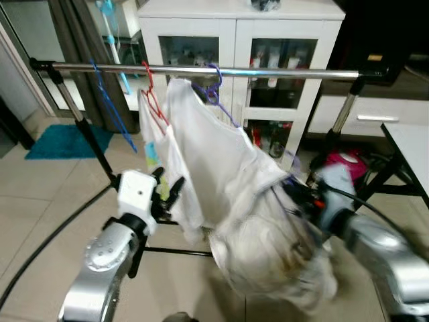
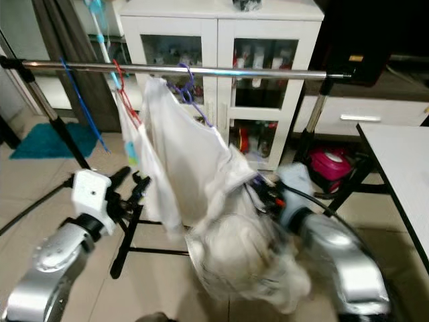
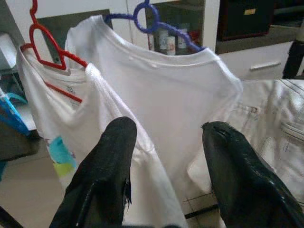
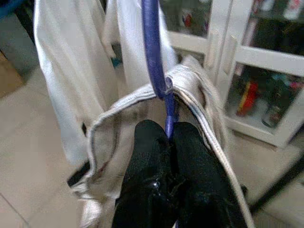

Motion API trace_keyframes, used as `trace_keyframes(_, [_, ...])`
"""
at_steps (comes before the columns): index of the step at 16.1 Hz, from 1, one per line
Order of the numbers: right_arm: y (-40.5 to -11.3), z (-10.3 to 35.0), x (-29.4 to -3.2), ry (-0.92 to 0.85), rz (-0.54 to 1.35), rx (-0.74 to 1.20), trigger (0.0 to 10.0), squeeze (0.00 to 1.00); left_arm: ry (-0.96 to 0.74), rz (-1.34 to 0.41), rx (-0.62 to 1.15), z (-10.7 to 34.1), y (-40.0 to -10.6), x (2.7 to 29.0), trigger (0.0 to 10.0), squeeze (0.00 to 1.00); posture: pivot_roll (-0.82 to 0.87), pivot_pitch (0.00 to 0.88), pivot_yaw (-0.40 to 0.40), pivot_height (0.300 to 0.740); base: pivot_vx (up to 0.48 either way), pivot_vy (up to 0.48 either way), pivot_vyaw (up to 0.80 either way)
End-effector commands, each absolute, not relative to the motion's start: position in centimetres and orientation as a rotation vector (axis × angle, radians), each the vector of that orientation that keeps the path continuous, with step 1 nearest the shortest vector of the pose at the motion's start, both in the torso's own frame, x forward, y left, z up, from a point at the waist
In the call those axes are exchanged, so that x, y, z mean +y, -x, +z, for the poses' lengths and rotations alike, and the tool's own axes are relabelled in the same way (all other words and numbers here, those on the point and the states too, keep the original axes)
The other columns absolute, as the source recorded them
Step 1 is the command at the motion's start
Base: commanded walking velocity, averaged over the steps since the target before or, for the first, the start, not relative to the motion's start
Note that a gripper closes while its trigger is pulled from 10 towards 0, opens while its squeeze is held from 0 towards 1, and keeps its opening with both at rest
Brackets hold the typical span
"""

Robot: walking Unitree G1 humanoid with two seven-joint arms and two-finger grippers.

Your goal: Hang hanger

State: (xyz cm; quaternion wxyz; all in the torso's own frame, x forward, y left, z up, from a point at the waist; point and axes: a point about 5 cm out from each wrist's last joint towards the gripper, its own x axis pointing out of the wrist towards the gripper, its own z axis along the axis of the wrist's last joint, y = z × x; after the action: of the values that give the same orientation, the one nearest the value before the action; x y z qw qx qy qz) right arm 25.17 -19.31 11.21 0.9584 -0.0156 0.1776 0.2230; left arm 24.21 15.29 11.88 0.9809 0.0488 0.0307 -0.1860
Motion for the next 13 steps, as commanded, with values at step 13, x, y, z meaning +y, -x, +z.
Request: trace_keyframes(13, [-26.3,13.5,-26.8,0.13,0.252,0.34,10.0,0.0,-0.092,-0.405,0.1,11.1,-23.6,15.5,10.0,0.0,-0.12,0.0,0.033,0.74,0.0,0.0,0.0])
